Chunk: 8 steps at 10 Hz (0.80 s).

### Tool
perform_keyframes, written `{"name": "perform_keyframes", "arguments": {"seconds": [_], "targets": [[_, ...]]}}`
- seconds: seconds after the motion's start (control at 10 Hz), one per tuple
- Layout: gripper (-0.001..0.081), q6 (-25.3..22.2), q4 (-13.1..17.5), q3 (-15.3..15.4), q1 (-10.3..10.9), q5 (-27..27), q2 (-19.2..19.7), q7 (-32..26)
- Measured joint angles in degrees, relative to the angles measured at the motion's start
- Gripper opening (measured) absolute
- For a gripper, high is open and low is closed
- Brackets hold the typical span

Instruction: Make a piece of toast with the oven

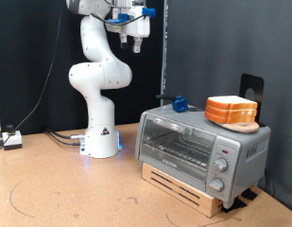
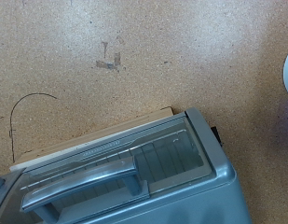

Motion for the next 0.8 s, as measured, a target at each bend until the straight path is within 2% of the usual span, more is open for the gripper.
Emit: {"name": "perform_keyframes", "arguments": {"seconds": [0.1,0.2,0.4,0.6,0.7,0.8], "targets": [[0.0809,0.0,0.0,0.18,0.15,0.15,0.06,-1.73],[0.0809,0.25,0.01,0.27,1.14,0.3,0.09,-6.15],[0.0809,0.03,0.05,-0.05,4.49,0.04,-0.18,-18.0],[0.0809,0.03,-0.2,-1.6,6.5,-1.39,0.54,-30.16],[0.0809,0.09,-0.2,-1.38,6.16,-1.23,0.5,-27.84],[0.0809,0.86,-0.19,-1.34,6.64,-0.22,0.24,-29.86]]}}
